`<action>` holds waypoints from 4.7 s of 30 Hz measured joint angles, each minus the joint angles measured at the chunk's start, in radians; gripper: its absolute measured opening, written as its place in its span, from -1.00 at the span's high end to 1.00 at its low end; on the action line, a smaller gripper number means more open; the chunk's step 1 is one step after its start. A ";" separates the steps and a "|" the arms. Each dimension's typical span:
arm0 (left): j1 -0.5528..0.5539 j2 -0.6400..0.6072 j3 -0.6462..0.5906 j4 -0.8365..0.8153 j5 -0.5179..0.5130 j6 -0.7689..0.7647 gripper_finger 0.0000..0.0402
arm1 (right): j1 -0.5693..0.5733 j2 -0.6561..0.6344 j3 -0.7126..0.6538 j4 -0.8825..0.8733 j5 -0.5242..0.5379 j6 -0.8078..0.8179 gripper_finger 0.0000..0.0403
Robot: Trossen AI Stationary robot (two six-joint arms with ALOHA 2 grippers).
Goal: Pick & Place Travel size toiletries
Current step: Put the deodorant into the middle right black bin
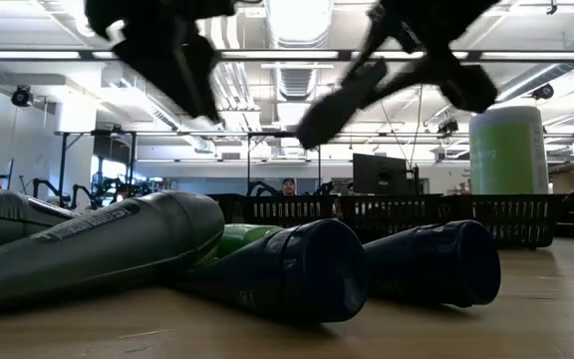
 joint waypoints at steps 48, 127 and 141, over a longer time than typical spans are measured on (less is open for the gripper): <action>-0.218 -0.253 -0.466 0.317 0.241 -0.640 -0.69 | -0.106 0.201 0.293 -0.683 -0.081 -0.281 -0.74; -0.353 0.024 -0.002 0.175 -0.393 -0.400 -0.02 | -0.140 0.197 0.019 0.656 -0.642 -0.263 -0.69; -0.284 0.023 -0.002 0.239 -0.352 -0.263 -0.02 | -0.148 0.199 0.049 0.649 -0.613 -0.272 -0.35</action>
